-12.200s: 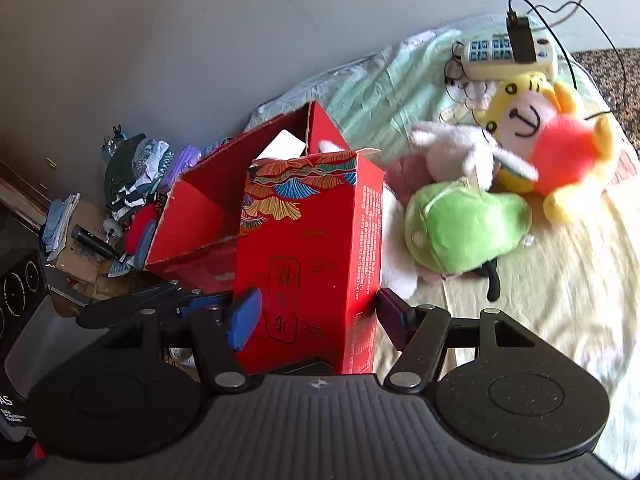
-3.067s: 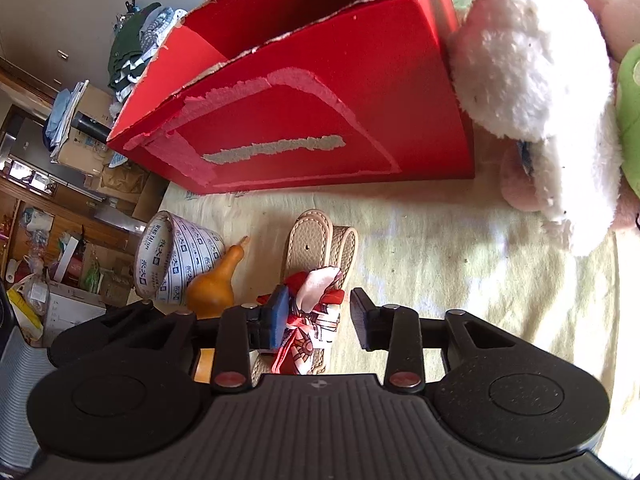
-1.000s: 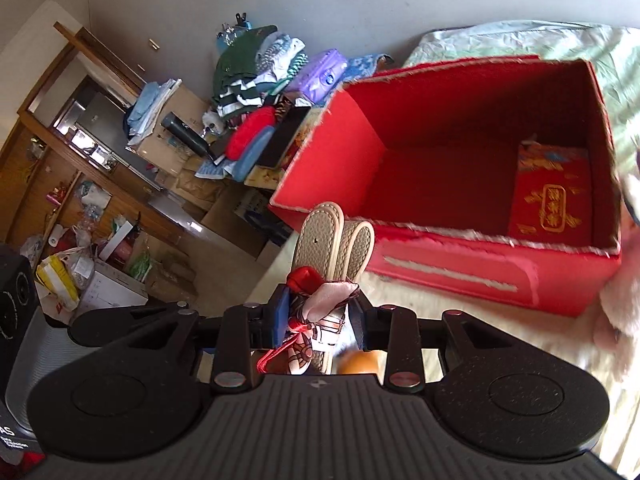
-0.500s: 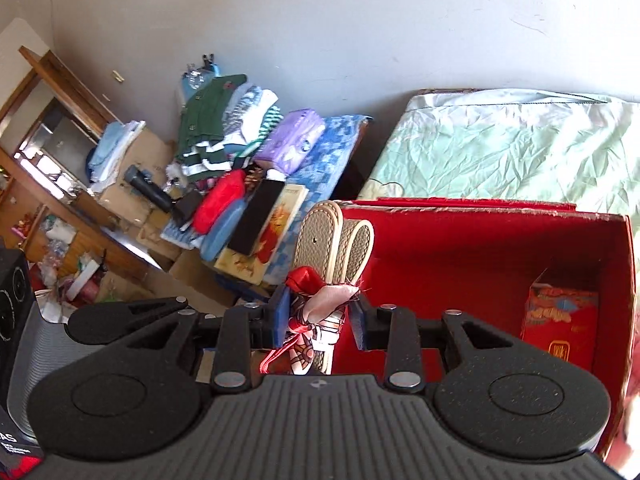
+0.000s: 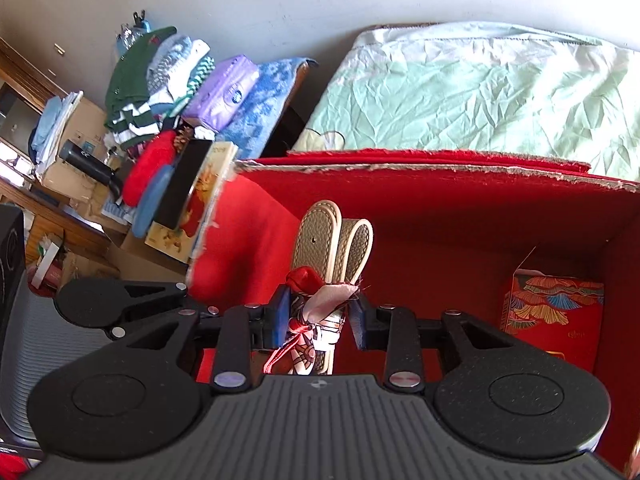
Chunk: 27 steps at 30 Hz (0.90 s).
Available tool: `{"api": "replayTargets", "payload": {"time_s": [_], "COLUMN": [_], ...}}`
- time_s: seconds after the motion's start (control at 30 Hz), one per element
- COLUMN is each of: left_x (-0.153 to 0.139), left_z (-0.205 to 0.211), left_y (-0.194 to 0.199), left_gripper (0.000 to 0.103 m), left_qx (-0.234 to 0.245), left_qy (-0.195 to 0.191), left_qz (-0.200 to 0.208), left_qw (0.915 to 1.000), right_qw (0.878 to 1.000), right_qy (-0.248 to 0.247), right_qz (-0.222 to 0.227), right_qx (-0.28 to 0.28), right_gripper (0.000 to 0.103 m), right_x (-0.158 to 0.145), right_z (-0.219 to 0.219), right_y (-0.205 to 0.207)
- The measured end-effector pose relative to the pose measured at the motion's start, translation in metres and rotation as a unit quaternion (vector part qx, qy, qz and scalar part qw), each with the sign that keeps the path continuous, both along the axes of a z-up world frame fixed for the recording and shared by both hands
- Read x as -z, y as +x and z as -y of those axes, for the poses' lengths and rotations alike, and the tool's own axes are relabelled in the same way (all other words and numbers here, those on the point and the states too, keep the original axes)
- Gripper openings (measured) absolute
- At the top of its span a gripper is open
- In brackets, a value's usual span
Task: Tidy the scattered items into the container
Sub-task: 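Lift the sandals with the right gripper and carry them over the red box, then lower the sandals into the red box and open the right gripper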
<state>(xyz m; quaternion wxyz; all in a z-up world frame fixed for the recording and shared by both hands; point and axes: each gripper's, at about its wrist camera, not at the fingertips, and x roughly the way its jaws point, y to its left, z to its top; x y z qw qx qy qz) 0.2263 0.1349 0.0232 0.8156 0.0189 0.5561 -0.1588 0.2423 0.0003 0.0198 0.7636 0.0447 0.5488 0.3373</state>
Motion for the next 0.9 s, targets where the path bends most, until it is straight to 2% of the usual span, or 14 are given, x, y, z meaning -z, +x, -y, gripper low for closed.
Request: {"api": "replayTargets", "payload": {"time_s": [0.37, 0.7, 0.9], "left_x": [0.033, 0.059, 0.071], "left_z": [0.024, 0.055, 0.07], "left_y": [0.035, 0.06, 0.066], "left_gripper": [0.045, 0.045, 0.045], "left_qx": [0.025, 0.062, 0.089], "left_qy": [0.015, 0.011, 0.019], "left_qz": [-0.065, -0.121, -0.128], "left_qw": [0.9975, 0.9906, 0.9876], "right_qw": [0.999, 0.996, 0.995], "right_qy": [-0.021, -0.066, -0.085], "right_qz": [-0.045, -0.054, -0.043], "right_qx": [0.002, 0.006, 0.012], "right_gripper": [0.033, 0.033, 0.033], "right_x": [0.033, 0.053, 0.058], "right_z": [0.014, 0.032, 0.037], "right_y": [0.028, 0.04, 0.041]}}
